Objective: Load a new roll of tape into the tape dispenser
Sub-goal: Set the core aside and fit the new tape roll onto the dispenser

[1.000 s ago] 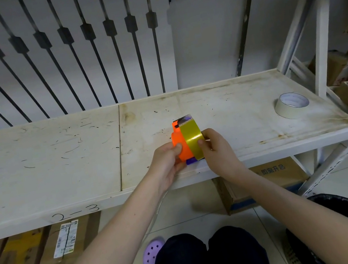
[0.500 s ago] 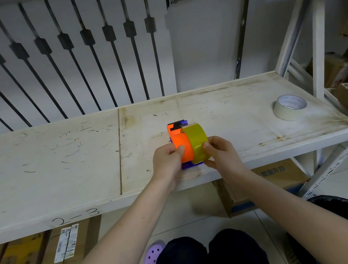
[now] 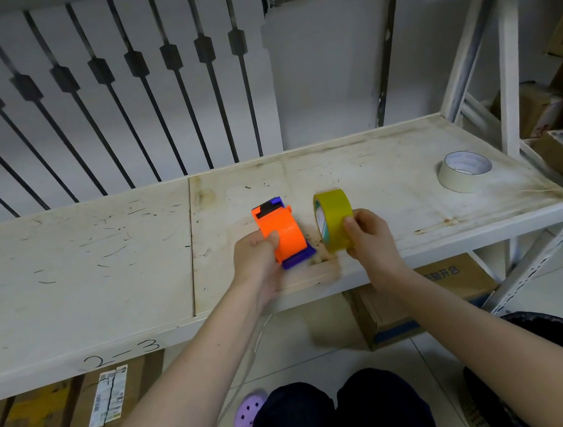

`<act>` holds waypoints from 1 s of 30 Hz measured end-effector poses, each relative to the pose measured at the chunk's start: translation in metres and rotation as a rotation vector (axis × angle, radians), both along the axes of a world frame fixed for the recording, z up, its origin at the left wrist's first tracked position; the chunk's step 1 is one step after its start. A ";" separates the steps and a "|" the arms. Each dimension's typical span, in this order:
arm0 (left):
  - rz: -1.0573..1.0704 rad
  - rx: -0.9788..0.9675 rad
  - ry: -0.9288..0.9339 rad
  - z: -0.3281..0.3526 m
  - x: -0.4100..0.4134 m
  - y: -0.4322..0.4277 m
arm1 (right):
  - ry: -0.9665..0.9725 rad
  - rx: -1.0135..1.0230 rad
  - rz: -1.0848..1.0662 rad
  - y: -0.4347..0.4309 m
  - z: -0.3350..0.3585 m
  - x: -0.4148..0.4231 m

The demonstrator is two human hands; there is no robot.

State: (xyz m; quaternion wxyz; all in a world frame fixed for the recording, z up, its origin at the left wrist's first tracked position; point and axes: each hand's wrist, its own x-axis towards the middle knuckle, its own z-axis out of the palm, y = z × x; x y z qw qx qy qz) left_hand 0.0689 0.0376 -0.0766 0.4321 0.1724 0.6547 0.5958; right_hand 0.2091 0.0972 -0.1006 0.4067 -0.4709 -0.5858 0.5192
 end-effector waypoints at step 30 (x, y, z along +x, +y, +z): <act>0.070 -0.154 0.710 0.011 0.004 0.003 | -0.986 1.211 0.040 0.007 -0.004 -0.004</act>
